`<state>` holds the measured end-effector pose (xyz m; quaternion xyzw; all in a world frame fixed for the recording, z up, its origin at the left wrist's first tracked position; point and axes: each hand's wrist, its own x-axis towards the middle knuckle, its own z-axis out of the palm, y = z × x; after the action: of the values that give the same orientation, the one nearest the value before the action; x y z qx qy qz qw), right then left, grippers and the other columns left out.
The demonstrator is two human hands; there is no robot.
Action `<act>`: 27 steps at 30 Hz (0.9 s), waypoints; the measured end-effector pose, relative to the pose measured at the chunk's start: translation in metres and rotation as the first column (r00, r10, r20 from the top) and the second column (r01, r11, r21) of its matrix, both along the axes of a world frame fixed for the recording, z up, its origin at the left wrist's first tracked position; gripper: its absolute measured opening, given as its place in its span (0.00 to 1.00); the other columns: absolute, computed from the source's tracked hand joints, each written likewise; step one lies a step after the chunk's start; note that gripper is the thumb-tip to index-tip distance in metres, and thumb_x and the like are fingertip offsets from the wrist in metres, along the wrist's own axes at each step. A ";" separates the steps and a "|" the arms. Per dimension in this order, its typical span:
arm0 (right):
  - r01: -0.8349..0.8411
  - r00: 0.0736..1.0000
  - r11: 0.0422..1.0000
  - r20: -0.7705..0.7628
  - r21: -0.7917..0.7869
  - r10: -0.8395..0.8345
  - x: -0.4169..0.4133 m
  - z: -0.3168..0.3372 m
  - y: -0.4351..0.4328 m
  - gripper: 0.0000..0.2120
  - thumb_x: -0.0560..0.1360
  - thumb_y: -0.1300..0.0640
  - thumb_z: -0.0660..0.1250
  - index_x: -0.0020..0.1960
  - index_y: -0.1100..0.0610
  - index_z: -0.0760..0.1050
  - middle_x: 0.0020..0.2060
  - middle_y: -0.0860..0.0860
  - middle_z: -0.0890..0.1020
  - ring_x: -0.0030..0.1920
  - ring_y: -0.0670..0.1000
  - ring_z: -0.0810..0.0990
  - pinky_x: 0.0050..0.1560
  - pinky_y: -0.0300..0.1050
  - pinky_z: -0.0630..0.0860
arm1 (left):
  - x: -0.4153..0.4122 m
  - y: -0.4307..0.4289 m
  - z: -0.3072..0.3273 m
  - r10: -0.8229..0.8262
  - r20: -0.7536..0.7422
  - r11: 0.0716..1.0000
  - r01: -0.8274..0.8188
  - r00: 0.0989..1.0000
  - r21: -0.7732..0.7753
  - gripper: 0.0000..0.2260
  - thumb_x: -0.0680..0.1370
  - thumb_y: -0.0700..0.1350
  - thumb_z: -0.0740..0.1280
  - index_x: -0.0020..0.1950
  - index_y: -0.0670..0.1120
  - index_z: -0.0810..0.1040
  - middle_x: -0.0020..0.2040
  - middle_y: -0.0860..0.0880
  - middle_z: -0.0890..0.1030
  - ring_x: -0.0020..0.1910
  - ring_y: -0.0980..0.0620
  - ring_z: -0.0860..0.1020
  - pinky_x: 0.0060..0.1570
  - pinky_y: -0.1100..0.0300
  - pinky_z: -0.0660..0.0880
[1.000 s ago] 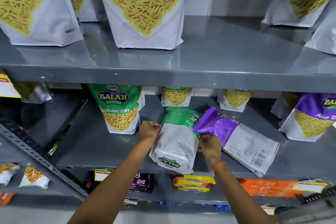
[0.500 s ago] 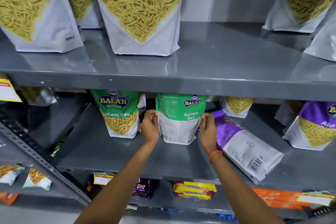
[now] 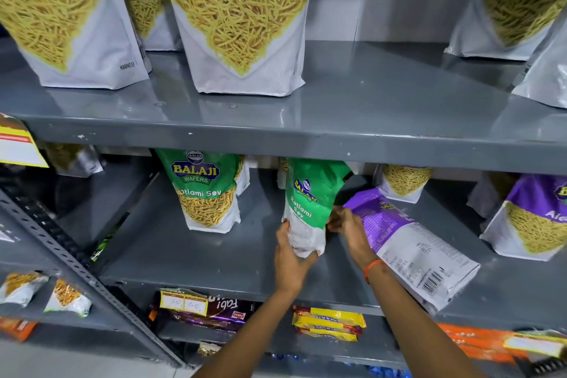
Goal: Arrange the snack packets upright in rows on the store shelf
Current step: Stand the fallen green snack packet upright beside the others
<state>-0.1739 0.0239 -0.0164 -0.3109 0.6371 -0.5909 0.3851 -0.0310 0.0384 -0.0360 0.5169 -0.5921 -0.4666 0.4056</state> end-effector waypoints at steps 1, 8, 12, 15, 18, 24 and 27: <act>0.001 1.000 1.000 0.001 -0.010 -0.001 0.003 -0.002 0.001 0.20 0.80 0.61 0.47 0.52 0.63 0.78 0.39 0.51 0.81 0.40 0.47 0.77 0.46 0.41 0.74 | 0.000 -0.004 0.002 0.004 0.039 1.000 -0.004 0.999 0.002 0.37 0.62 0.39 0.77 0.67 0.42 0.64 0.64 0.42 0.74 0.64 0.42 0.71 0.62 0.56 0.71; -0.010 0.999 1.000 0.037 -0.026 0.011 0.010 0.003 0.017 0.22 0.81 0.58 0.46 0.45 0.61 0.78 0.50 0.66 0.81 0.43 0.58 0.82 0.53 0.50 0.77 | -0.001 -0.022 0.008 0.120 0.206 0.993 -0.116 0.971 -0.034 0.34 0.59 0.50 0.80 0.59 0.39 0.70 0.58 0.38 0.72 0.59 0.39 0.72 0.58 0.49 0.71; -0.047 0.986 0.999 -0.158 -0.003 0.046 0.006 0.010 0.015 0.18 0.77 0.69 0.57 0.67 0.68 0.64 0.55 0.65 0.79 0.52 0.60 0.80 0.60 0.54 0.74 | 0.027 -0.041 0.011 -0.010 0.015 0.998 0.009 1.000 0.063 0.35 0.58 0.47 0.80 0.59 0.42 0.68 0.56 0.42 0.80 0.55 0.42 0.79 0.52 0.50 0.77; -0.175 0.940 0.982 -0.285 0.066 0.186 0.006 0.021 0.000 0.33 0.72 0.74 0.62 0.73 0.64 0.53 0.65 0.53 0.70 0.62 0.50 0.71 0.60 0.38 0.70 | 0.042 -0.058 0.014 -0.149 0.004 0.985 0.148 0.989 0.090 0.38 0.57 0.53 0.77 0.63 0.42 0.70 0.61 0.41 0.78 0.61 0.41 0.75 0.60 0.42 0.74; -0.251 0.911 0.951 -0.289 0.178 0.295 0.000 0.025 -0.011 0.32 0.70 0.73 0.66 0.70 0.61 0.59 0.62 0.55 0.74 0.61 0.52 0.73 0.60 0.41 0.72 | 0.049 -0.068 0.014 -0.195 0.006 0.978 0.194 0.981 0.077 0.28 0.66 0.41 0.77 0.62 0.40 0.72 0.60 0.38 0.79 0.60 0.40 0.76 0.61 0.41 0.74; -0.116 0.953 0.988 -0.268 0.103 0.140 0.014 0.009 0.002 0.25 0.69 0.71 0.68 0.64 0.62 0.67 0.54 0.55 0.77 0.60 0.59 0.76 0.58 0.49 0.75 | 0.057 -0.081 0.008 -0.179 -0.013 0.982 0.179 0.984 0.064 0.17 0.70 0.37 0.73 0.53 0.34 0.72 0.47 0.38 0.78 0.48 0.47 0.76 0.54 0.46 0.75; -0.119 0.956 0.989 -0.261 0.085 0.137 0.018 0.010 0.004 0.26 0.70 0.70 0.68 0.66 0.62 0.65 0.60 0.59 0.77 0.63 0.59 0.75 0.62 0.51 0.74 | 0.054 -0.074 0.010 -0.175 0.001 0.983 0.175 0.985 0.064 0.18 0.71 0.38 0.72 0.57 0.36 0.72 0.54 0.38 0.79 0.55 0.43 0.77 0.59 0.48 0.73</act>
<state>-0.1558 0.0275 -0.0063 -0.4147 0.6813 -0.4955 0.3440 0.0230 -0.0354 -0.0258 0.4770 -0.6215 -0.5172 0.3445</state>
